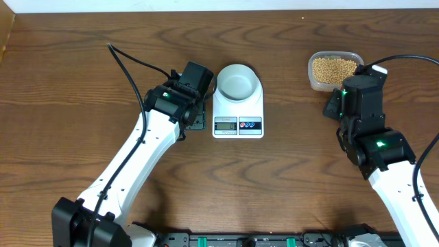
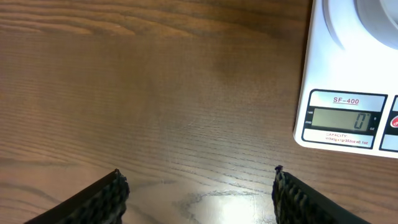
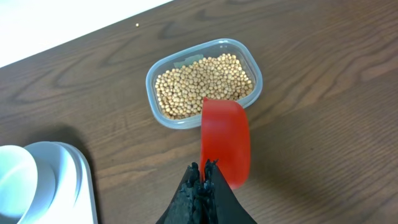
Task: Scoop item into bowl and weigh 50g on scale
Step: 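Lift the left gripper off the scale and pull it back left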
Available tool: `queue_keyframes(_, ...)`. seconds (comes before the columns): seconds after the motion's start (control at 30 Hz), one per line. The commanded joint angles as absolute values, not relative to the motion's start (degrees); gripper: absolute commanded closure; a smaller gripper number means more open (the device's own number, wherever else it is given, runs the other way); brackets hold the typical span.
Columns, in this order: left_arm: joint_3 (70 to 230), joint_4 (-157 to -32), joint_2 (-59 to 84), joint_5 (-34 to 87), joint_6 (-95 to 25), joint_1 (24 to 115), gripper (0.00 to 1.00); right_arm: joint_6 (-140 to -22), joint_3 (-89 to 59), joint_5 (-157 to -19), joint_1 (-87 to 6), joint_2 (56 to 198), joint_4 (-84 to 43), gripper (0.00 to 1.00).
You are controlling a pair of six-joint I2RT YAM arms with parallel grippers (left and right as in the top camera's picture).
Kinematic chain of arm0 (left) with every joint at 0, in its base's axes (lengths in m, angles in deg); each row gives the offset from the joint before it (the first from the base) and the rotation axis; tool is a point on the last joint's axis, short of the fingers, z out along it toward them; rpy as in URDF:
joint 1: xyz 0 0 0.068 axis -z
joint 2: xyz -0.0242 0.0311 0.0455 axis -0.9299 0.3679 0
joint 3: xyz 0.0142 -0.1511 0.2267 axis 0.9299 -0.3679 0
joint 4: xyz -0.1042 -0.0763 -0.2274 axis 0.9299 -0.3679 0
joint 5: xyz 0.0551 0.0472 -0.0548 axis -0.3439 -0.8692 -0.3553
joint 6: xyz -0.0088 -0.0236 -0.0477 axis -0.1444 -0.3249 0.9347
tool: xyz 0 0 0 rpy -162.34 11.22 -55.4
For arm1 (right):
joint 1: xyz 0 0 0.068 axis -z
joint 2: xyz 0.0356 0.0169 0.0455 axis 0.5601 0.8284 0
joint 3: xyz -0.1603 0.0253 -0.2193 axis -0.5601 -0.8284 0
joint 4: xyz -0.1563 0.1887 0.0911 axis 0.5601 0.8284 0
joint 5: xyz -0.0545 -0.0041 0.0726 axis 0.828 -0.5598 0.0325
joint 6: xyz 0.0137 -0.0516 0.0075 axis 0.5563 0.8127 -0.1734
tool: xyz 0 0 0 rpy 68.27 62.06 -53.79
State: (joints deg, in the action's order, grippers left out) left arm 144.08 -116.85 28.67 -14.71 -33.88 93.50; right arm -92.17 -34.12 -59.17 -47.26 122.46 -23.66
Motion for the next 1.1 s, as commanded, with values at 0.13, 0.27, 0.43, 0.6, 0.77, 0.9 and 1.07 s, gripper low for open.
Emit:
queue_keyframes(0.13,143.9,-116.81,27.82,-5.95,-49.95,92.82,0.12,-91.71,-33.5,-62.25,-46.69,122.57,-22.59,0.99)
queue_keyframes(0.27,143.9,-116.59,27.82,4.28,-62.32,91.51,0.12,-91.71,-33.48,-64.13,-46.62,122.57,-22.56,0.99)
queue_keyframes(0.43,143.9,-113.4,27.79,10.27,-67.96,89.72,0.12,-91.27,-33.48,-67.56,-45.92,122.57,-22.35,0.99)
queue_keyframes(0.6,143.9,-110.49,27.14,25.07,-73.73,83.9,0.12,-91.29,-33.5,-70.36,-44.06,122.57,-21.25,0.99)
queue_keyframes(0.77,143.9,-111.8,25.91,36.04,-81.23,76.01,0.12,-91.25,-33.48,-73.61,-41.9,122.57,-21.06,0.99)
queue_keyframes(0.9,143.9,-112.5,24.47,35.08,-83.96,73.74,0.12,-90.55,-33.48,-76.04,-40.61,122.57,-21.32,0.99)
queue_keyframes(1.07,143.9,-112.09,22.92,29.07,-84.59,75.68,0.12,-90.22,-33.48,-81.66,-38.8,122.57,-21.49,0.99)
